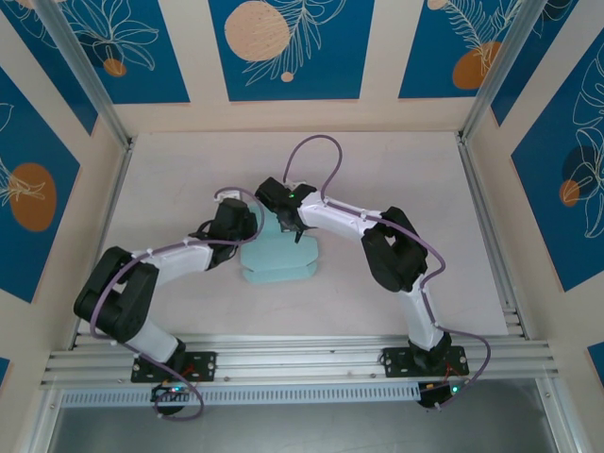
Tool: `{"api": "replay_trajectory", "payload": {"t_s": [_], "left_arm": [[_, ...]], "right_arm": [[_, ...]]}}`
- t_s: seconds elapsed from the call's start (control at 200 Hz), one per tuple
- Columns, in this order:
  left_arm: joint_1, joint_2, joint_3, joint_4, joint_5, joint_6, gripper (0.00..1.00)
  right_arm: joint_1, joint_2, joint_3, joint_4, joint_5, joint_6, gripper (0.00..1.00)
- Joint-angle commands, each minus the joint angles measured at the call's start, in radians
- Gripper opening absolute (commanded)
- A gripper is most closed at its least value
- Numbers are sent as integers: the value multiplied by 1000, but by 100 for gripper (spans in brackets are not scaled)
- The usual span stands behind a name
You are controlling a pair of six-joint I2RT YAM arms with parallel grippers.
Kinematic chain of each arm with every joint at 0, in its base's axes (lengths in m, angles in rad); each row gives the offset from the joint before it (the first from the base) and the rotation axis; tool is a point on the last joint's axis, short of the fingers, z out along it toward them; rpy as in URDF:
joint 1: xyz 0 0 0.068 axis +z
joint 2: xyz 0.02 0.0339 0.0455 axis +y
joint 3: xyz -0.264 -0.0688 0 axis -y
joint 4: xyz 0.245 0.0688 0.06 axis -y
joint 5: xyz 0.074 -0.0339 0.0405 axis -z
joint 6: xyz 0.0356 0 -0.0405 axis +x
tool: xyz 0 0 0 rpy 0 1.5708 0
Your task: Fold the paper box
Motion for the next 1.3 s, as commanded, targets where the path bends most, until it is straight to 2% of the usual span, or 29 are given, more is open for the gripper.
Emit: {"api": "replay_trajectory", "payload": {"t_s": [0.0, 0.395, 0.49, 0.705, 0.8, 0.955, 1.115, 1.295], "left_arm": [[-8, 38, -13, -1, 22, 4, 42], [-31, 144, 51, -95, -119, -93, 26], [-32, 149, 64, -111, -177, -143, 14], [-40, 161, 119, -236, -339, -225, 7], [-45, 168, 129, -281, -384, -272, 7], [-47, 144, 97, -221, -340, -248, 7], [-47, 122, 72, -208, -355, -271, 7], [-46, 125, 69, -211, -381, -341, 5]], "right_arm": [[-12, 29, 21, -70, -2, 12, 0], [-3, 15, 9, -62, -25, 22, 0], [-2, 15, 9, -66, -26, 27, 0], [-2, 18, -5, -64, -24, 43, 0], [-2, 23, -4, -68, -15, 53, 0], [-5, 52, 14, -67, 12, 32, 0], [-5, 132, 81, -144, 118, 30, 0], [-4, 207, 126, -279, 252, 105, 0]]}}
